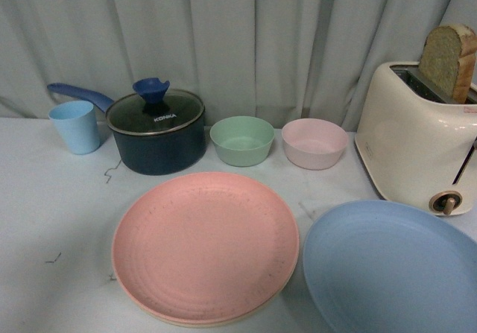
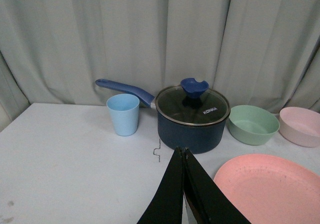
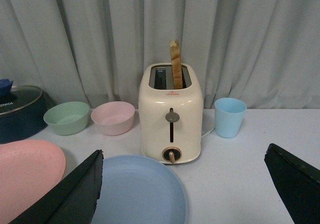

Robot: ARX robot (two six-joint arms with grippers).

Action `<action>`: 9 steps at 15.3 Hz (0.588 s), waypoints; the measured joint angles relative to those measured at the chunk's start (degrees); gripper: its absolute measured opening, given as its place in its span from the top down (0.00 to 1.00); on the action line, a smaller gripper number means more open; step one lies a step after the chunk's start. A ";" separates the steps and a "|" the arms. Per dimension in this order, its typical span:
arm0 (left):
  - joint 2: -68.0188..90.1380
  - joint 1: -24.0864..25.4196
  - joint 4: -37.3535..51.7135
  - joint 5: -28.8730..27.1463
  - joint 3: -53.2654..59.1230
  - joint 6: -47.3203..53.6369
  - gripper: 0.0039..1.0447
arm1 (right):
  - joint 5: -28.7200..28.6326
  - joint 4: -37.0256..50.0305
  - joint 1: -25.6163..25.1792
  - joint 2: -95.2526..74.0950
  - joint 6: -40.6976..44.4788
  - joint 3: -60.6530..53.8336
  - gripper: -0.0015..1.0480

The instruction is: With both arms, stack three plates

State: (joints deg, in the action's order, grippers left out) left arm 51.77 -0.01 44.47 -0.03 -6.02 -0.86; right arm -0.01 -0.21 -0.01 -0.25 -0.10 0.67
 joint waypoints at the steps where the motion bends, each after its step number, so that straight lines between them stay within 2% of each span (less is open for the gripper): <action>1: -2.86 0.00 -1.31 0.00 0.85 0.02 0.99 | 0.00 0.00 0.00 0.00 0.00 0.00 0.06; 2: -5.53 0.00 -3.08 -0.02 1.55 0.00 0.99 | 0.00 0.00 0.00 0.00 0.00 0.00 0.06; 3: -6.01 0.00 0.26 -0.02 3.56 0.00 0.99 | 0.02 0.00 0.00 0.00 0.00 0.00 0.06; 9: -21.05 0.00 -14.43 0.00 5.38 0.02 0.99 | 0.00 0.00 0.00 0.00 0.00 0.00 0.06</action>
State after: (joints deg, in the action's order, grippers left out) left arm 30.72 -0.01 30.04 -0.03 -0.64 -0.84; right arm -0.01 -0.21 -0.01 -0.25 -0.10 0.67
